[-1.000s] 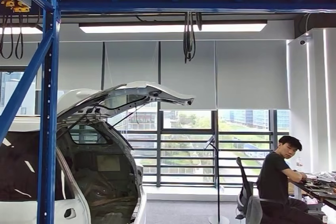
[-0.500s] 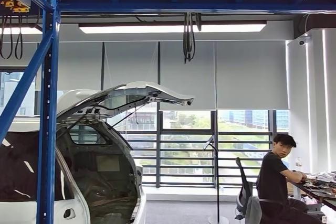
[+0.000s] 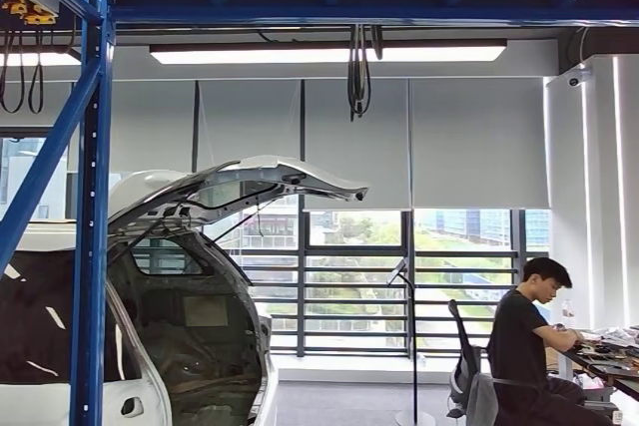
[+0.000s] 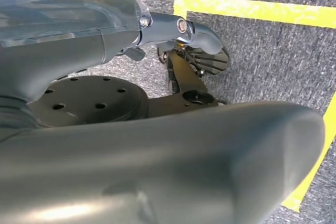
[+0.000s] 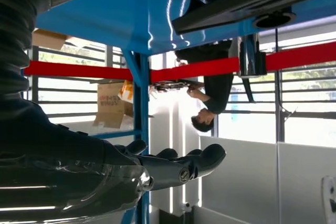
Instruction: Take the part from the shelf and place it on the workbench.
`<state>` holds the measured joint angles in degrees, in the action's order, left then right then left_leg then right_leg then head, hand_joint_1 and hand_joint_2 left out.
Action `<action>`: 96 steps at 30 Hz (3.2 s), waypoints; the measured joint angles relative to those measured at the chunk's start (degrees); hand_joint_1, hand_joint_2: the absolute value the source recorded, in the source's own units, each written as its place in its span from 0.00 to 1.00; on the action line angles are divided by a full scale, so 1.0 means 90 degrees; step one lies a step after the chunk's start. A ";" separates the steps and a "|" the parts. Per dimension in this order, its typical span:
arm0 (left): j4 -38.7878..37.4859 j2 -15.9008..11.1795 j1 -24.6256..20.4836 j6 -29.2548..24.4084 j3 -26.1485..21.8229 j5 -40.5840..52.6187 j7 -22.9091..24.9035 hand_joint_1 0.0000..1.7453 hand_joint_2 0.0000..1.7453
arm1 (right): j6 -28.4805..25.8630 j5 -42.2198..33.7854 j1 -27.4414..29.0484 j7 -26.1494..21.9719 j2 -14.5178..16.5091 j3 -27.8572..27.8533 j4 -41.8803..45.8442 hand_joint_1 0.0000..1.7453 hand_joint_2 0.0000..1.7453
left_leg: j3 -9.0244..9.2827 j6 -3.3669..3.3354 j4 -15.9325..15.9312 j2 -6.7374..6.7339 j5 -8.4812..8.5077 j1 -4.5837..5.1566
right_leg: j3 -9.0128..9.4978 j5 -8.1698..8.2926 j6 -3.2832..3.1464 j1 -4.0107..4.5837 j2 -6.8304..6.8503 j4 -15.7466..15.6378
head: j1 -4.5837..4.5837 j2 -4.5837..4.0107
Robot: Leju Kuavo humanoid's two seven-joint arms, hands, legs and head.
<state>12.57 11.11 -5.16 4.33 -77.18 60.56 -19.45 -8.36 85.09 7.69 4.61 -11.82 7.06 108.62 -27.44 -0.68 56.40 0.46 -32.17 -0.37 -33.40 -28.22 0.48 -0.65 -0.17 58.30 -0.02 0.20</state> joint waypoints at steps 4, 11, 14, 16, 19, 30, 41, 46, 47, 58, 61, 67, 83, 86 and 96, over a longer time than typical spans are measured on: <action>0.0002 -0.0063 0.0000 0.0000 0.0000 0.0021 -0.0027 0.00 0.00 | 0.0072 0.0059 -0.0184 -0.0002 0.0053 -0.0159 -0.0425 0.00 1.00 | 0.0001 0.0000 0.0000 0.0000 0.0000 0.0000 | 0.0001 0.0000 0.0000 0.0000 -0.0001 0.0000 | 0.0000 0.0000; 0.0002 -0.0174 0.0005 -0.0003 0.0000 0.0066 -0.0041 0.00 0.00 | 0.0082 0.0227 -0.0534 0.0089 0.0174 -0.0436 -0.1146 0.00 1.00 | 0.0002 0.0000 0.0000 0.0000 0.0000 0.0000 | 0.0002 0.0000 0.0000 0.0000 -0.0001 0.0000 | 0.0000 0.0000; 0.0002 -0.0220 0.0005 -0.0005 0.0000 0.0073 -0.0041 0.00 0.00 | 0.0030 0.0317 -0.0652 0.0128 0.0233 -0.0567 -0.1399 0.00 1.00 | 0.0002 0.0000 0.0000 0.0000 0.0000 0.0000 | 0.0002 0.0000 0.0000 0.0000 -0.0001 0.0000 | 0.0000 0.0000; 0.0002 -0.0242 0.0005 -0.0005 0.0000 0.0075 -0.0041 0.00 0.00 | -0.0009 0.0371 -0.0699 0.0146 0.0260 -0.0618 -0.1508 0.00 1.00 | 0.0002 0.0000 0.0000 0.0000 0.0000 0.0000 | 0.0002 0.0000 0.0000 0.0000 -0.0001 0.0000 | 0.0000 0.0000; 0.0002 -0.0247 0.0005 -0.0005 0.0000 0.0076 -0.0041 0.00 0.00 | -0.0018 0.0386 -0.0710 0.0146 0.0267 -0.0632 -0.1533 0.00 1.00 | 0.0002 0.0000 0.0000 0.0000 0.0000 0.0000 | 0.0002 0.0000 0.0000 0.0000 -0.0001 0.0000 | 0.0000 0.0000; 0.0007 -0.0373 0.0006 -0.0057 0.0076 0.0290 -0.0190 0.00 0.00 | -0.0449 0.0546 -0.1072 0.0196 0.0435 -0.0948 -0.2484 0.00 1.00 | 0.0003 0.0000 0.0000 0.0000 0.0001 0.0000 | 0.0002 0.0000 0.0000 0.0000 -0.0001 0.0000 | 0.0000 0.0000; 0.0007 -0.0403 -0.0002 -0.0092 0.0193 0.0424 -0.0214 0.00 0.00 | -0.0621 0.0551 -0.1833 0.0438 0.0435 -0.0750 -0.3300 0.00 1.00 | 0.0005 0.0000 0.0000 0.0000 0.0001 -0.0001 | 0.0004 0.0001 0.0000 0.0000 -0.0003 0.0001 | 0.0000 0.0000; 0.0007 -0.0409 -0.0006 -0.0087 0.0233 0.0475 -0.0228 0.00 0.00 | -0.0610 0.0554 -0.2283 0.0491 0.0449 -0.0467 -0.3683 0.00 1.00 | 0.0005 0.0001 0.0000 0.0000 0.0002 -0.0001 | 0.0004 0.0001 0.0000 0.0001 -0.0004 0.0003 | 0.0000 0.0000; 0.0007 -0.0409 -0.0011 -0.0083 0.0243 0.0483 -0.0234 0.00 0.00 | -0.0602 0.0555 -0.2371 0.0499 0.0455 -0.0401 -0.3762 0.00 1.00 | 0.0006 0.0001 0.0000 0.0000 0.0002 -0.0001 | 0.0004 0.0001 0.0000 0.0001 -0.0004 0.0003 | 0.0000 0.0000; 0.0007 -0.0409 -0.0041 -0.0072 0.0304 0.0557 -0.0300 0.00 0.00 | -0.0512 0.0556 -0.2997 0.0361 0.0710 -0.0040 -0.4537 0.00 1.00 | 0.0005 0.0001 0.0000 0.0000 0.0002 -0.0001 | 0.0005 0.0001 0.0000 0.0001 -0.0004 0.0003 | 0.0000 0.0000; 0.0007 -0.0410 -0.0043 -0.0078 0.0339 0.0597 -0.0322 0.00 0.00 | -0.0514 0.0529 -0.3187 0.0143 0.0874 -0.0028 -0.4886 0.00 1.00 | 0.0006 0.0002 0.0000 0.0000 0.0003 -0.0002 | 0.0006 0.0001 0.0000 0.0001 -0.0004 0.0003 | 0.0000 0.0000; 0.0007 -0.0414 -0.0046 -0.0117 0.0385 0.0631 -0.0330 0.00 0.00 | -0.0562 0.0260 -0.3486 -0.0394 0.1200 -0.0004 -0.5460 0.00 1.00 | 0.0007 0.0002 0.0000 0.0000 0.0004 -0.0003 | 0.0006 0.0001 0.0000 0.0002 -0.0005 0.0004 | 0.0000 0.0000; 0.0007 -0.0420 -0.0043 -0.0221 0.0428 0.0727 -0.0593 0.00 0.00 | -0.0583 -0.0393 -0.3463 -0.0878 0.1371 0.0317 -0.5564 1.00 1.00 | 0.0012 0.0002 0.0000 0.0000 0.0003 -0.0001 | 0.0006 0.0000 0.0000 0.0002 -0.0005 0.0002 | 0.0000 0.0000; 0.0007 -0.0419 -0.0038 -0.0205 0.0484 0.0753 -0.0767 0.00 0.00 | -0.0611 -0.0353 -0.3345 -0.0846 0.1319 0.0338 -0.5383 1.00 1.00 | 0.0013 0.0002 0.0000 0.0000 0.0003 -0.0001 | 0.0007 0.0000 0.0000 0.0002 -0.0004 0.0002 | 0.0000 0.0000; 0.0007 -0.0419 -0.0030 -0.0073 0.0546 0.0714 -0.0978 0.00 1.00 | -0.0751 -0.0295 -0.2883 -0.0806 0.1140 0.0364 -0.4797 1.00 1.00 | 0.0014 0.0002 0.0000 0.0000 0.0003 0.0000 | 0.0011 0.0001 0.0000 0.0001 -0.0004 0.0002 | 0.0000 0.0000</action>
<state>12.63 7.34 -5.43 3.67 -72.26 66.99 -28.26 -15.12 82.43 -18.26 -2.65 -1.56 10.34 65.44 -27.31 -0.67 56.40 0.46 -32.14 -0.37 -33.31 -28.22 0.48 -0.64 -0.20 58.32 -0.02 0.20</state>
